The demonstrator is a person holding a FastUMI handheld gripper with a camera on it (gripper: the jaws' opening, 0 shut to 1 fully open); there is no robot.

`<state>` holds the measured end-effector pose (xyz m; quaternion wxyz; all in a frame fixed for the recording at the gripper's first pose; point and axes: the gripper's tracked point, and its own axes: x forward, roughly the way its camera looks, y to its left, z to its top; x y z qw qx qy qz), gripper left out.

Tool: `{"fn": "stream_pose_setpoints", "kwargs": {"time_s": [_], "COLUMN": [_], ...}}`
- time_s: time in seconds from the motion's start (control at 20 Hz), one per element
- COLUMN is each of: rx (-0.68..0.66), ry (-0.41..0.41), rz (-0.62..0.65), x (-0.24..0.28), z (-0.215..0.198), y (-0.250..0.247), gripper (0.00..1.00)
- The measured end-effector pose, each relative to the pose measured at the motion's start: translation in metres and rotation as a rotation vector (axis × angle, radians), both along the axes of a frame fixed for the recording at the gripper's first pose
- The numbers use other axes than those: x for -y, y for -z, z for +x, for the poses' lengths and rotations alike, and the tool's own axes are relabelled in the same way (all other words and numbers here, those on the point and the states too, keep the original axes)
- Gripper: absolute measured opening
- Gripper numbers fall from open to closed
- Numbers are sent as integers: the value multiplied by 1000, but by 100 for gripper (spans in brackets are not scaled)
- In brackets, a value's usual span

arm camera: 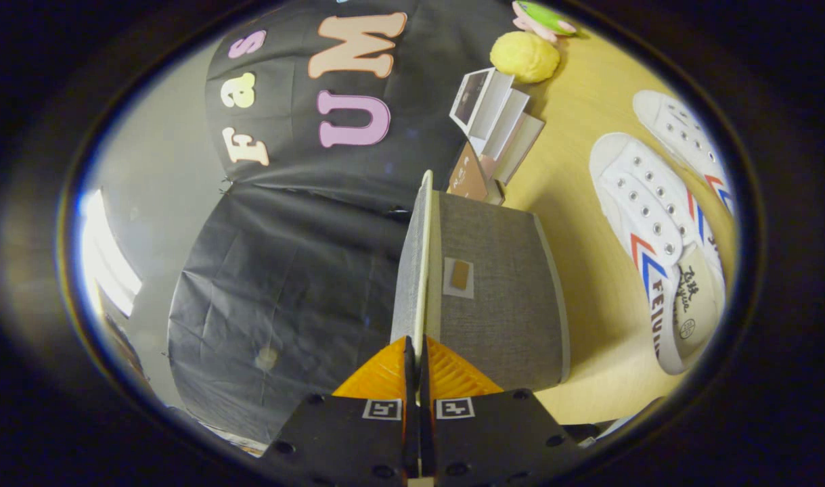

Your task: Open the storage box then place both shoes into the box .Put the left shoe in first, then the right shoe, with the right side of both shoes facing outward in a uniform manner.

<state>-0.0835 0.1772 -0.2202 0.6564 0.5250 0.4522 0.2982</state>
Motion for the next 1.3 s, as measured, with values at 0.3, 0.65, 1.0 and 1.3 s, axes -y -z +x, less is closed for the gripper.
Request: {"fn": "stream_pose_setpoints", "kwargs": {"time_s": [0.3,0.65,1.0,1.3], "rx": [83,185,237,288], "ry": [-50,-107,-137,-165], "rz": [-3,-23,-1,-20], "x": [-13,-47,-94,-139], "z": [10,15,13,9], "y": [-52,-109,-144,-162], "gripper": [6,6,6,6]}}
